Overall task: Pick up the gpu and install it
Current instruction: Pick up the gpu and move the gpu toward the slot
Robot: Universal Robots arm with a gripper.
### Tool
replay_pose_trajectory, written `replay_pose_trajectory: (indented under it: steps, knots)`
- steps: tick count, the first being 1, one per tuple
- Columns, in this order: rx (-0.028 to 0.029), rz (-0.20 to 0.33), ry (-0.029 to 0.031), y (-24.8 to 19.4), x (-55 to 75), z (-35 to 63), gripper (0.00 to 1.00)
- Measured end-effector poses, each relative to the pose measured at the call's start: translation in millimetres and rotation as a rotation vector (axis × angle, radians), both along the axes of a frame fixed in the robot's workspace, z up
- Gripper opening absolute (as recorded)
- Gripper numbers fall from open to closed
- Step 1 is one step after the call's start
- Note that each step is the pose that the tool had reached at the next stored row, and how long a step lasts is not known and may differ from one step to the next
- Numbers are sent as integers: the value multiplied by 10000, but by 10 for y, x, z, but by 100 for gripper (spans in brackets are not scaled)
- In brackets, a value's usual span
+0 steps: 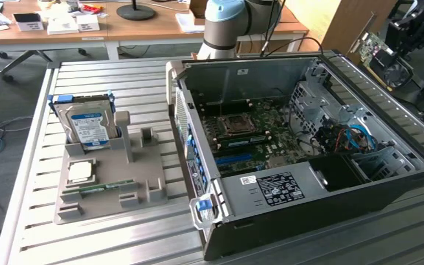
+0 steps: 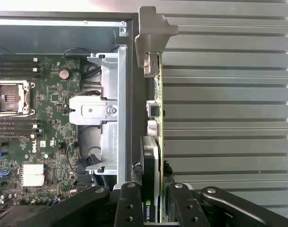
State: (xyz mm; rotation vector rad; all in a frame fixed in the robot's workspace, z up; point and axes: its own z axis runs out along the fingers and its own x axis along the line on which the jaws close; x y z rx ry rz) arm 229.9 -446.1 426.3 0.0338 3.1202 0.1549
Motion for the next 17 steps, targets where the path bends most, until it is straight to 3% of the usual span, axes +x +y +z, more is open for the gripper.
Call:
replay_pose_trajectory:
  steps: [12, 17]
  knots:
    - [-1, 0, -1, 0, -1, 1, 27]
    - [0, 0, 0, 0, -63, 0, 27]
